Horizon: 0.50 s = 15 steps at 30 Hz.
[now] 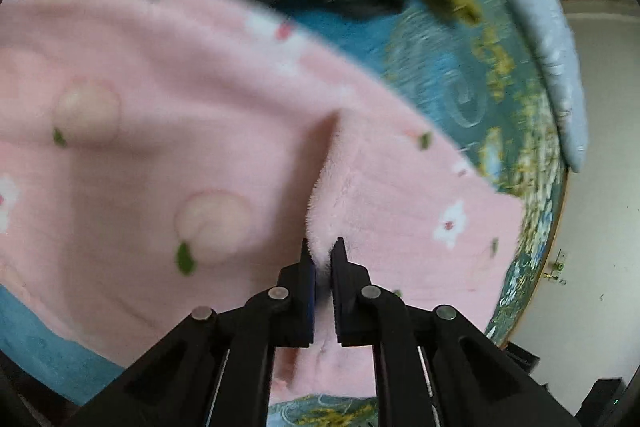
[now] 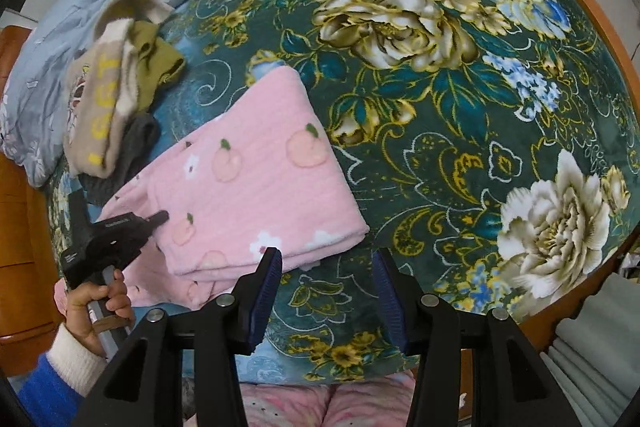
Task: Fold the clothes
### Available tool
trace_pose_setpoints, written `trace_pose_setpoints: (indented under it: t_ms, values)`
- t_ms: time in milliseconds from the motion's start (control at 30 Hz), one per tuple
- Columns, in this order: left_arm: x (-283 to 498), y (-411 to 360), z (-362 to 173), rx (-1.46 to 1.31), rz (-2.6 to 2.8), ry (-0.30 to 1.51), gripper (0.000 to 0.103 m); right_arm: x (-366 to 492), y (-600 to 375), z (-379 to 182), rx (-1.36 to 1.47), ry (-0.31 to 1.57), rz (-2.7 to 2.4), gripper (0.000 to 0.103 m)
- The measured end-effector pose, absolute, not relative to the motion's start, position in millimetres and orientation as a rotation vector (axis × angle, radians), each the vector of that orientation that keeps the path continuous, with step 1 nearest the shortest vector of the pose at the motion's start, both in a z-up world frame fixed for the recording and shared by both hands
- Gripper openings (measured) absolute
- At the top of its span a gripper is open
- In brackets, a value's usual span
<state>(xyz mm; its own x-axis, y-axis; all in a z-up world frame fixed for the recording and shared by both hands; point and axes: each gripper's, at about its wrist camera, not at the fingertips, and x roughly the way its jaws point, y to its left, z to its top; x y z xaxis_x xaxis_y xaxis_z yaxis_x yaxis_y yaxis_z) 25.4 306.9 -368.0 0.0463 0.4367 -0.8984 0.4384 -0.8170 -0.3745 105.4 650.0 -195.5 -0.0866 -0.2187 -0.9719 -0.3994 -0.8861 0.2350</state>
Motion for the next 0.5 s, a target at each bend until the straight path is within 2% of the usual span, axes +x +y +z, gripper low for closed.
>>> trace_pose_setpoints:
  t_ms: [100, 233, 300, 367, 500]
  values:
    - [22, 308, -370, 2.264, -1.899, 0.981, 0.017, 102, 646, -195, -2.042, 0.685, 2.109, 0.051]
    - [35, 274, -339, 2.134, -1.957, 1.169, 0.037, 91, 638, -192, -2.051, 0.667, 2.128, 0.051]
    - [42, 255, -321, 2.055, -1.989, 1.270, 0.043, 81, 631, -187, -2.043, 0.674, 2.166, 0.051]
    - [52, 230, -303, 1.948, -2.021, 1.359, 0.053, 70, 622, -185, -2.034, 0.693, 2.197, 0.051]
    - [105, 133, -277, 1.614, -1.975, 1.332, 0.058, 44, 596, -183, -2.052, 0.709, 2.230, 0.051]
